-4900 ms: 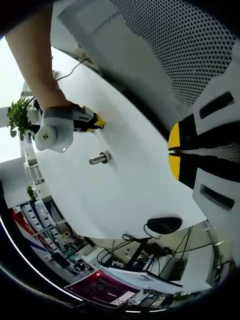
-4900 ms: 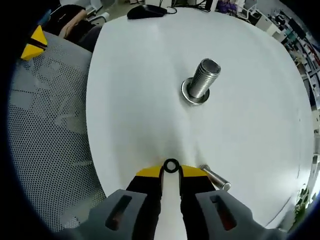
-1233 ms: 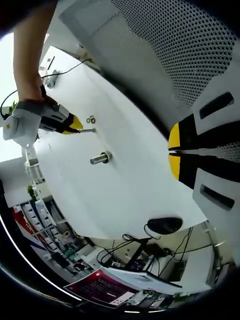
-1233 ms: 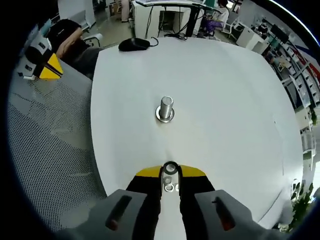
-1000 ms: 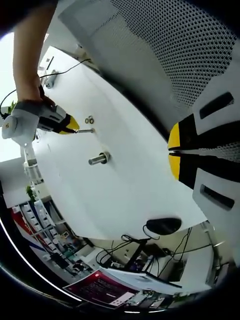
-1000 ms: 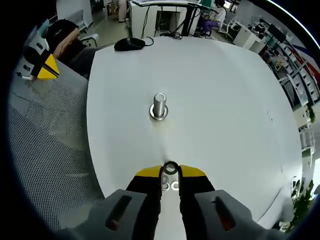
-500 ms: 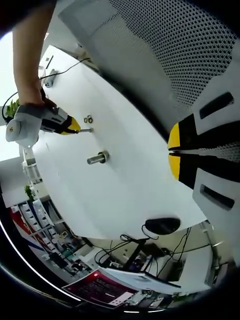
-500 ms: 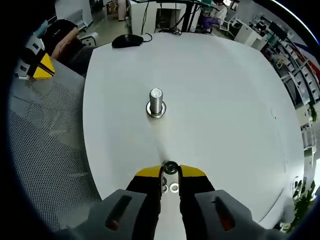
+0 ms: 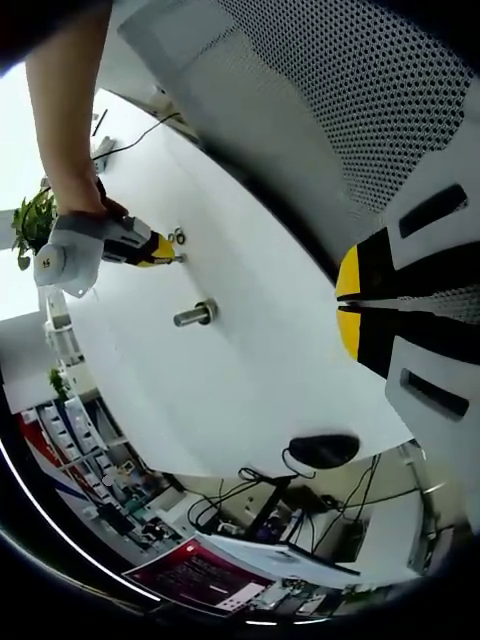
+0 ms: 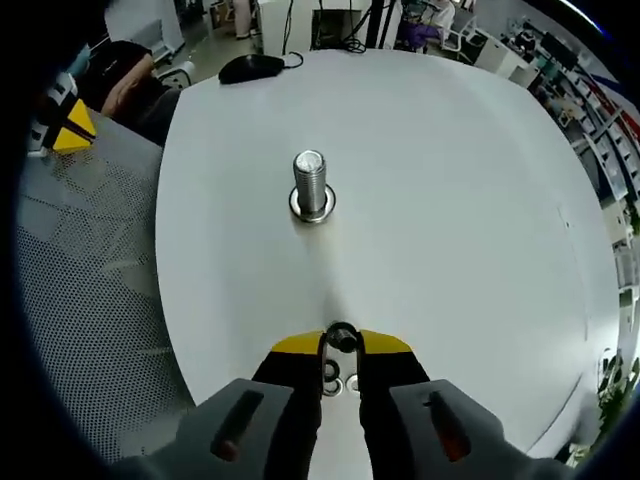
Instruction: Place the washer onto the threaded stud by aligning its center hole with the stud, sliding it down to the base, and recovering from edge contact or off-axis alignment until the washer reaches the visible bottom stop.
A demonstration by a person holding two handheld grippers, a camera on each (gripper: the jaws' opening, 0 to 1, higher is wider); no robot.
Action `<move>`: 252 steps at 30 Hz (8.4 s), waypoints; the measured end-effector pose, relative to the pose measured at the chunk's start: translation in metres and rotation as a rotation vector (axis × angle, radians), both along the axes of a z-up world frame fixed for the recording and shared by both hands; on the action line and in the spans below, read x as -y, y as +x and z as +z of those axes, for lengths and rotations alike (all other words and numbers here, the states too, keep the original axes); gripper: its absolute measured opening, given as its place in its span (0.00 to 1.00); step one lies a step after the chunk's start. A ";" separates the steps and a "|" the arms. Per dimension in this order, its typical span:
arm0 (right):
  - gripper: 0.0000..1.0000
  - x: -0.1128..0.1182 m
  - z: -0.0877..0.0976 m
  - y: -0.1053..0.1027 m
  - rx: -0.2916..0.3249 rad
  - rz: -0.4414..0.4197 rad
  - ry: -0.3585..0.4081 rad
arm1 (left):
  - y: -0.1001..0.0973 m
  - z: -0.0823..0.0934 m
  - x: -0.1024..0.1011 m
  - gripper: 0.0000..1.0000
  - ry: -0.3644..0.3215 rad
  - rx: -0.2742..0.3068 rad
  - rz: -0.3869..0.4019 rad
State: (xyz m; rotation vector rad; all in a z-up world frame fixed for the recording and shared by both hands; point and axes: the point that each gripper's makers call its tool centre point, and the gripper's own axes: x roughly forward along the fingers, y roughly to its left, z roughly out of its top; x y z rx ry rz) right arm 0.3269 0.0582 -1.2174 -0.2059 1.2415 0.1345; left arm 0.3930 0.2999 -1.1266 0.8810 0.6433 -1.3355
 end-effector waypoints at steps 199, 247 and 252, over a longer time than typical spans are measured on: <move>0.14 -0.003 -0.022 -0.031 -0.063 -0.002 0.077 | 0.001 -0.003 -0.004 0.00 0.019 -0.003 0.020; 0.14 -0.010 -0.024 -0.023 -0.216 0.055 0.037 | 0.000 -0.002 -0.004 0.00 0.023 0.004 0.027; 0.14 -0.008 -0.025 -0.022 -0.229 0.038 0.044 | 0.000 -0.002 -0.005 0.00 0.023 0.003 0.027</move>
